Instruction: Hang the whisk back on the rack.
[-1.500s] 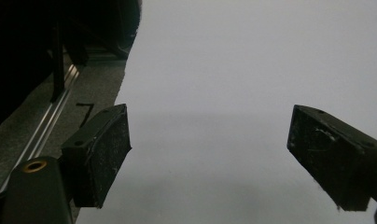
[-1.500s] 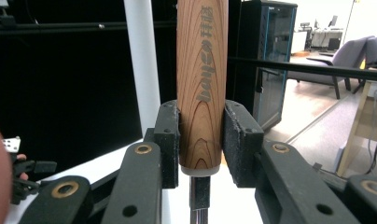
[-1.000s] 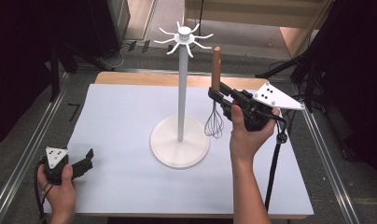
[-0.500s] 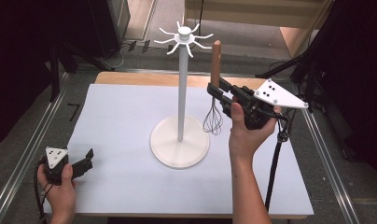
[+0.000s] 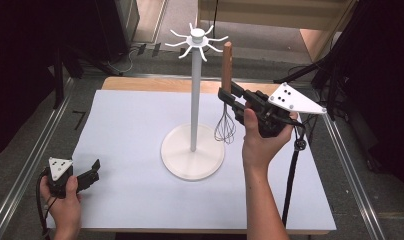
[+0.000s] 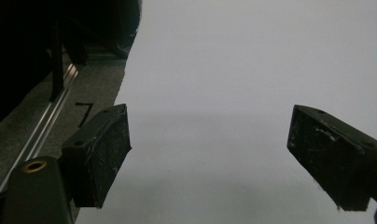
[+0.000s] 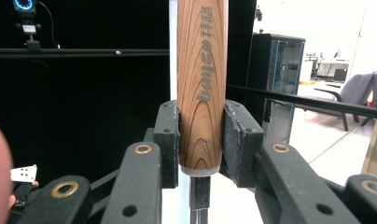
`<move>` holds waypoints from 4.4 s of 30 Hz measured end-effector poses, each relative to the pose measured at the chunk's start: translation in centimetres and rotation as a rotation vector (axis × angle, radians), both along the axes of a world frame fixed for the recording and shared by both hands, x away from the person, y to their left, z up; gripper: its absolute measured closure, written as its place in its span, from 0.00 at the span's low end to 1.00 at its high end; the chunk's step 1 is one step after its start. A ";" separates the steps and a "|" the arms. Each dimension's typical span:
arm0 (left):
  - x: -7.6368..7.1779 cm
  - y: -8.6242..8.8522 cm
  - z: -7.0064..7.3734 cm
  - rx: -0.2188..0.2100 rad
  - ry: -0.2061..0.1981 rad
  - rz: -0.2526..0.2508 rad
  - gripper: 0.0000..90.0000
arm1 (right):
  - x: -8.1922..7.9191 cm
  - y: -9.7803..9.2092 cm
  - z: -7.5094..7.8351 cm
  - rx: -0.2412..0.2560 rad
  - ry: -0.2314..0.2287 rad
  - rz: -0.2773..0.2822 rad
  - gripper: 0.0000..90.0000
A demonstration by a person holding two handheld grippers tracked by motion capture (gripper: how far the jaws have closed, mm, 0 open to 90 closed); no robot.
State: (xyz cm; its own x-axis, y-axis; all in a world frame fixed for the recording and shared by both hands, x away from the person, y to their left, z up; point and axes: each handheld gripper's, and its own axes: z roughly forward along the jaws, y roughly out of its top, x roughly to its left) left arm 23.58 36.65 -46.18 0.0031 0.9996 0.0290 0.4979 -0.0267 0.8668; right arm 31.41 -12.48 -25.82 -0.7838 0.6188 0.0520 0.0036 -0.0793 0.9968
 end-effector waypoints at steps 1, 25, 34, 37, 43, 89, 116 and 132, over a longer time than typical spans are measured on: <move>0.0 0.0 0.0 -0.001 0.002 0.000 0.16 | 0.0 0.1 0.0 -0.001 0.001 0.001 0.78; 0.0 0.0 0.0 -0.005 -0.004 0.003 0.16 | 0.6 1.3 -0.6 0.007 0.007 -0.001 0.78; 0.0 0.0 0.0 -0.004 -0.004 0.002 0.16 | 0.8 1.5 -1.1 0.011 0.008 -0.001 0.78; 0.0 0.0 0.0 -0.004 -0.004 0.002 0.16 | 0.8 1.5 -1.1 0.010 0.003 0.001 0.78; 0.0 0.0 0.0 0.000 0.001 0.000 0.16 | 0.8 1.2 -1.0 0.008 0.014 0.018 0.78; 0.0 0.0 0.0 0.001 0.003 0.000 0.16 | -0.3 -5.9 -6.8 -0.045 0.111 -0.254 0.00; 0.0 0.0 0.0 0.005 0.000 -0.001 0.16 | -1.3 -10.6 -13.3 -0.078 0.199 -0.387 0.00; 0.0 0.0 0.0 0.003 -0.002 -0.001 0.16 | -2.3 -13.2 -17.0 -0.076 0.262 -0.473 0.00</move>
State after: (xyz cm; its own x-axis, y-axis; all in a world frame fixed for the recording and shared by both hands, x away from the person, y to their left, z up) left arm 23.54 36.60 -46.17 0.0036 0.9995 0.0323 0.4965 -0.0298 0.8675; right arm 29.13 -25.73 -42.80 -0.3859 0.9104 0.1492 0.2337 -0.0600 0.9705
